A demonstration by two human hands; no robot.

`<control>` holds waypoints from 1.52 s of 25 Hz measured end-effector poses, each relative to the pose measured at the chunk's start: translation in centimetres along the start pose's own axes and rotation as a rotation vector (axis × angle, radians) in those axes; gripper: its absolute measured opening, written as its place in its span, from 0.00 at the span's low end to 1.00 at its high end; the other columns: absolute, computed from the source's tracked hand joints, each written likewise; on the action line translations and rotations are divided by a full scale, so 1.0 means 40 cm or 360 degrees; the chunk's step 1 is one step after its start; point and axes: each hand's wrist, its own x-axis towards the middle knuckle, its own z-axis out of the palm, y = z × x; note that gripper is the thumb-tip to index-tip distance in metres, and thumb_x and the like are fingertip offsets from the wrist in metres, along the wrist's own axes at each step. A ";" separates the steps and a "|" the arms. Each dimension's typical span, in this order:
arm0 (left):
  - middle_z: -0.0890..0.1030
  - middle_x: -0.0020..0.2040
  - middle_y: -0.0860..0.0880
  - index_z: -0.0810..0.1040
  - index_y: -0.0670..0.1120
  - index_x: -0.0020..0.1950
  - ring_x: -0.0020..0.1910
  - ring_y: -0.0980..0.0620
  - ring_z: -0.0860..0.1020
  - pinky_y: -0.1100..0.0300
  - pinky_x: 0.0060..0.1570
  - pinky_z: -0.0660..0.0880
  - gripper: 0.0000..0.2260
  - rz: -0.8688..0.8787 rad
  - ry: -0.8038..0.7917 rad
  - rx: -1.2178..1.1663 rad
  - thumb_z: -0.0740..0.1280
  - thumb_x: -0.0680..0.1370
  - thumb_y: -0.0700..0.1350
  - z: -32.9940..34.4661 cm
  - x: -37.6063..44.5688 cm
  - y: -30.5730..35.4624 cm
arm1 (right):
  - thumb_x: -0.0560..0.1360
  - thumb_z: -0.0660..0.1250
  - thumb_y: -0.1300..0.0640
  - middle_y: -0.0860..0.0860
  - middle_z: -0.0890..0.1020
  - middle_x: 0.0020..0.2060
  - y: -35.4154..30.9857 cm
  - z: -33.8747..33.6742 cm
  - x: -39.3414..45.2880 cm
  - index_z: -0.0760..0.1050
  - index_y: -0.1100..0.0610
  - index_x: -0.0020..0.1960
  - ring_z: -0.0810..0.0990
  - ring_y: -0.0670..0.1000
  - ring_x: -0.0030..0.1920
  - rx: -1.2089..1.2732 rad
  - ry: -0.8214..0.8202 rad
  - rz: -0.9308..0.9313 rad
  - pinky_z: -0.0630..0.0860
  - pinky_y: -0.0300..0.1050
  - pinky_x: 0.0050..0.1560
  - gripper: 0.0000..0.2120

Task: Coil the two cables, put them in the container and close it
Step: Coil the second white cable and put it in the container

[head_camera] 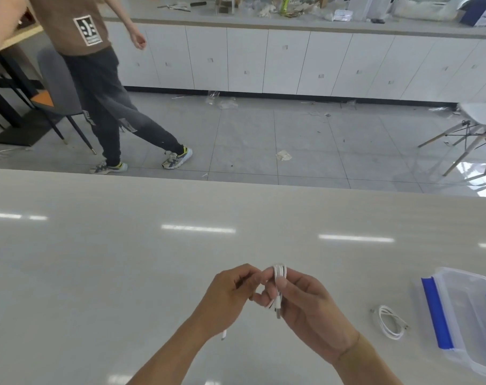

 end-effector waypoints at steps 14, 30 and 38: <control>0.75 0.28 0.55 0.80 0.55 0.52 0.29 0.58 0.73 0.63 0.35 0.69 0.11 -0.0095 -0.0113 0.0367 0.57 0.84 0.49 0.116 -0.052 -0.011 | 0.74 0.66 0.65 0.55 0.84 0.44 0.017 -0.017 0.038 0.78 0.60 0.50 0.84 0.56 0.51 0.0331 0.0680 -0.0312 0.82 0.42 0.55 0.06; 0.81 0.43 0.57 0.77 0.55 0.50 0.42 0.55 0.77 0.61 0.40 0.72 0.10 0.0170 0.0152 0.1072 0.60 0.80 0.59 0.020 -0.064 0.047 | 0.76 0.66 0.68 0.59 0.84 0.45 0.015 -0.045 0.026 0.79 0.63 0.51 0.81 0.57 0.51 0.0019 0.0636 -0.0145 0.74 0.50 0.55 0.06; 0.84 0.36 0.60 0.80 0.56 0.44 0.29 0.62 0.73 0.71 0.32 0.66 0.05 0.0198 -0.0005 0.0562 0.70 0.74 0.56 -0.072 -0.034 0.117 | 0.77 0.67 0.65 0.59 0.82 0.43 0.020 -0.015 -0.008 0.78 0.69 0.54 0.72 0.57 0.46 -0.0504 0.0202 0.0117 0.63 0.51 0.46 0.09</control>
